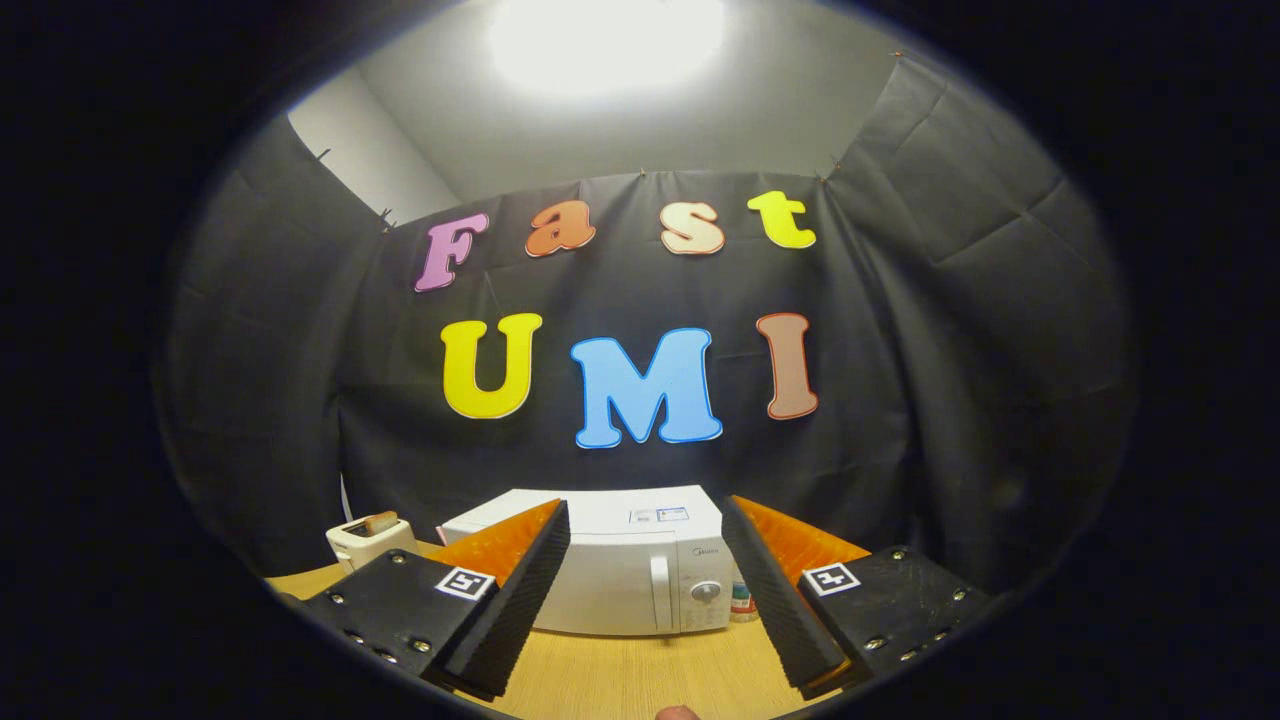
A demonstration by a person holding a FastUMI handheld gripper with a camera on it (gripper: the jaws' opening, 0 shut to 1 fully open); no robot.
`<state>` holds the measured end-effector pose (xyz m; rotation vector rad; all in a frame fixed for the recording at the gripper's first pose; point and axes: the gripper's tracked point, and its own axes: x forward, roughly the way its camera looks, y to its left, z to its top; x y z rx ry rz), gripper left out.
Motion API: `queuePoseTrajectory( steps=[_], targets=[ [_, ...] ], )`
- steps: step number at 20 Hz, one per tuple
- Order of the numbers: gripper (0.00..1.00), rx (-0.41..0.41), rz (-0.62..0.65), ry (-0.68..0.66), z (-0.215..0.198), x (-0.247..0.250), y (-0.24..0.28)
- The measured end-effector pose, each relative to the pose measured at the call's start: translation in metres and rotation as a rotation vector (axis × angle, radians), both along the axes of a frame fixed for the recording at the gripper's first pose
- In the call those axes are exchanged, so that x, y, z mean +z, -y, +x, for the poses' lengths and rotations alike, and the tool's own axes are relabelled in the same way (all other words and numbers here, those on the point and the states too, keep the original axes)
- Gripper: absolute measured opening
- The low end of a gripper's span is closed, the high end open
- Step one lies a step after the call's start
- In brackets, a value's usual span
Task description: Open the microwave, put the food inside, and close the microwave door.
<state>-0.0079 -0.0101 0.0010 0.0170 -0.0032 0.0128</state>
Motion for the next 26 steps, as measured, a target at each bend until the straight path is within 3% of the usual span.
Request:
queuePoseTrajectory(
  steps=[8, 26],
  targets=[
    [0.96, -0.002, -0.027, -0.062, 0.017, -0.028, 0.016],
    [0.97, 0.063, -0.034, -0.192, 0.135, -0.13, 0.016]
  ],
)
